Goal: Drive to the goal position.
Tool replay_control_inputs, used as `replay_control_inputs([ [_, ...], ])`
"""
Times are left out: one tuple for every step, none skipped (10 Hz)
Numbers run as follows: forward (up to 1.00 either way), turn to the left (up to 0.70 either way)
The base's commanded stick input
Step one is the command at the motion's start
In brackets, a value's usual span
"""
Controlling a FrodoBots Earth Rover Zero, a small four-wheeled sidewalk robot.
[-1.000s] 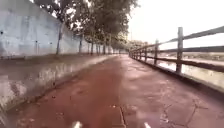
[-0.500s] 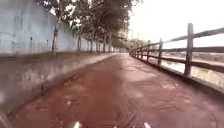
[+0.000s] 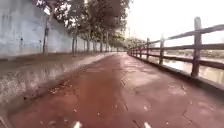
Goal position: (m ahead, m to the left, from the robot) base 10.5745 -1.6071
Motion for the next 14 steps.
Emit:
replay_control_inputs([
  [0.70, 0.00],
  [0.70, 0.00],
  [0.70, 0.00],
  [0.70, 0.00],
  [0.70, 0.00],
  [0.70, 0.00],
  [0.70, 0.00],
  [0.70, 0.00],
  [0.70, -0.17],
  [0.70, -0.35],
  [0.70, -0.35],
  [0.70, -0.35],
  [0.70, 0.00],
  [0.70, 0.00],
])
